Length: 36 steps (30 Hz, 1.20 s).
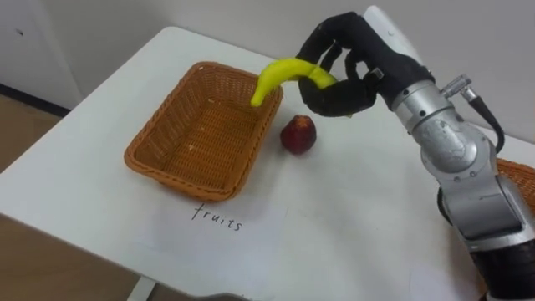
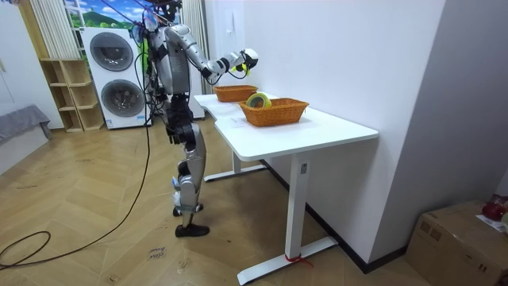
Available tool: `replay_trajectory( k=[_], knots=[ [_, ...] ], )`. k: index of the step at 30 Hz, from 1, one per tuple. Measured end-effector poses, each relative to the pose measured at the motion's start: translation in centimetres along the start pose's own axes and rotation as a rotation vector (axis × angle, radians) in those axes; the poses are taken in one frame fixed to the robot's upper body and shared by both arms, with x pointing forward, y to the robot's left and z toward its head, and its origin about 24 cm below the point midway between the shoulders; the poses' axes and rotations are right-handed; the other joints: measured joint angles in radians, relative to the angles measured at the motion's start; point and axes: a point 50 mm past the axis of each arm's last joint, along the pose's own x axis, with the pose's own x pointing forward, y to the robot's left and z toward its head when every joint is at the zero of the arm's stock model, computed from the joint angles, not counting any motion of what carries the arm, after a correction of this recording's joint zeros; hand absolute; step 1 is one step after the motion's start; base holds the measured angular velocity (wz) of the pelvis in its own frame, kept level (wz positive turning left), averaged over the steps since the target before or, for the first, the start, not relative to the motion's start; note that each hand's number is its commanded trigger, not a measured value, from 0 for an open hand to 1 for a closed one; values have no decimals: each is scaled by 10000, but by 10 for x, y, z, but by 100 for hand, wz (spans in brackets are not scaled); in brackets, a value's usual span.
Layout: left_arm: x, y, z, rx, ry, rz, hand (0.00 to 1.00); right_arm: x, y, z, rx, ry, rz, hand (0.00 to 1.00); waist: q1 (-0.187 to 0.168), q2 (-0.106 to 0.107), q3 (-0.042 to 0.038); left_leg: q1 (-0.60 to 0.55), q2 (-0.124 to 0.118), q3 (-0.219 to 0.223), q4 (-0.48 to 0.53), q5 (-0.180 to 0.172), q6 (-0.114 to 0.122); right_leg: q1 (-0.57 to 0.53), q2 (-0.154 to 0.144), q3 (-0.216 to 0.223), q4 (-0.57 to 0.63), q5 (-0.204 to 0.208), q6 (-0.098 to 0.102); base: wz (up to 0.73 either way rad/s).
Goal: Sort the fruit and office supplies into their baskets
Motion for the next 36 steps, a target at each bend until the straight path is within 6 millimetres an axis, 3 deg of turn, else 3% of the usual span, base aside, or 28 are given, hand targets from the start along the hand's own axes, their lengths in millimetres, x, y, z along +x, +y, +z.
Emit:
replay_trajectory(
  k=[11, 18, 24, 32, 36],
  knots=[
    [0, -2, 7, -81, -150, -45, 0, 10, 7, 15, 379, -591, 151, 100, 256, -9, -1, -91, -159, -453, -1, 23, 38, 108, -79, -294, -1, -59, 84, 14],
    [1, 1, 9, 40, -295, -28, 0, 12, 27, 22, 485, -792, 712, 100, 582, -48, 2, -136, -173, -603, 2, 31, 49, 103, -118, -477, -1, -96, 145, 5],
    [0, 2, 13, 553, -537, -82, 0, 14, 34, 13, 344, -339, 869, 100, 870, -213, 38, -170, -186, -643, 2, 45, 64, 112, -153, -700, -1, -103, 157, 4],
    [0, 1, 13, 688, -585, -125, 0, 15, 39, 10, 216, -166, 846, 100, 941, -207, 43, -193, -272, -697, -1, 47, 69, 108, -165, -745, -6, -107, 164, 1],
    [-1, -1, 10, 711, -471, -211, 0, 21, 50, 4, 68, 211, 1364, 100, 958, -203, 46, -171, -293, -705, -1, 52, 77, 97, -182, -702, -34, -124, 188, -1]
  ],
)
